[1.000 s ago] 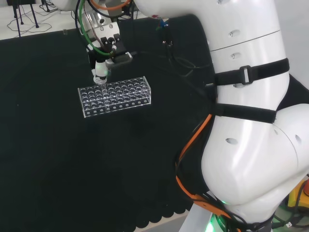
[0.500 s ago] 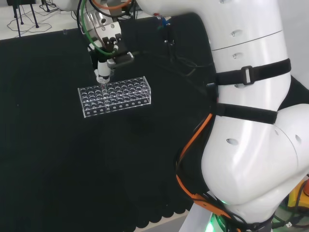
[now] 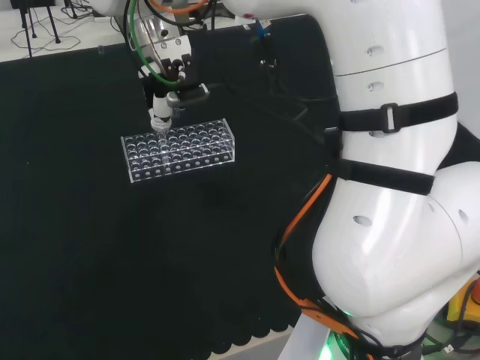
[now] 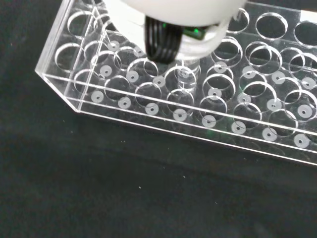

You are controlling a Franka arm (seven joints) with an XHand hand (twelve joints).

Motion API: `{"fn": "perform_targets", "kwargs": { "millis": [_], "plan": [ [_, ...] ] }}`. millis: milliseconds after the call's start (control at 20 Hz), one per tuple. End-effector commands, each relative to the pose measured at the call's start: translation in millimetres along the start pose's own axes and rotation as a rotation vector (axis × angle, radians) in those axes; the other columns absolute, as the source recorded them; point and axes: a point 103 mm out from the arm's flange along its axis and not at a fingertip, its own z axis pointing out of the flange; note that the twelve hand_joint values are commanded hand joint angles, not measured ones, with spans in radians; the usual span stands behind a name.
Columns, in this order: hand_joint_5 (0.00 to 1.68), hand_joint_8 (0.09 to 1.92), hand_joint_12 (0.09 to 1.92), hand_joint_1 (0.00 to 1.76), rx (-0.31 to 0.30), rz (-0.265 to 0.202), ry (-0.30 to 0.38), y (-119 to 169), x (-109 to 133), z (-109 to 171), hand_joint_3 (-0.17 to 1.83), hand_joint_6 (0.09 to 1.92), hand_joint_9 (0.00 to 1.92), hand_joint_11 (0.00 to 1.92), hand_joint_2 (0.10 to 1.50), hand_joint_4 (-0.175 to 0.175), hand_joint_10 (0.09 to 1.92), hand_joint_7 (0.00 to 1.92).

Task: Pick up the test tube.

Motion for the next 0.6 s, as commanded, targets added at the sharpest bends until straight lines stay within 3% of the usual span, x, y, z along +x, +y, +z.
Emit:
{"fn": "perform_targets", "kwargs": {
  "millis": [50, 250, 400, 550, 600],
  "plan": [
    [1.26, 0.59, 1.12, 1.41, -0.074, 0.034, 0.051, 3.1, 7.5, -5.2, 0.73, 0.67, 1.26, 1.23, 0.59, -0.175, 0.77, 1.39],
    [1.29, 0.44, 1.06, 1.44, -0.116, 0.012, 0.047, 4.7, 14.8, -7.1, 0.84, 0.67, 1.26, 1.34, 0.52, -0.175, 0.86, 1.45],
    [1.38, 0.45, 1.02, 1.36, -0.134, 0.000, 0.029, 3.3, 16.5, -7.2, 0.83, 0.51, 1.50, 1.39, 0.51, -0.175, 0.79, 1.46],
    [1.44, 0.38, 1.00, 1.34, -0.151, 0.009, 0.032, 0.3, 14.2, -9.4, 0.84, 0.41, 1.59, 1.43, 0.49, -0.175, 0.68, 1.50],
    [1.42, 0.43, 0.99, 1.34, -0.156, 0.006, 0.028, -0.1, 15.0, -10.5, 0.79, 0.34, 1.60, 1.43, 0.52, -0.175, 0.66, 1.50]
  ]
}}
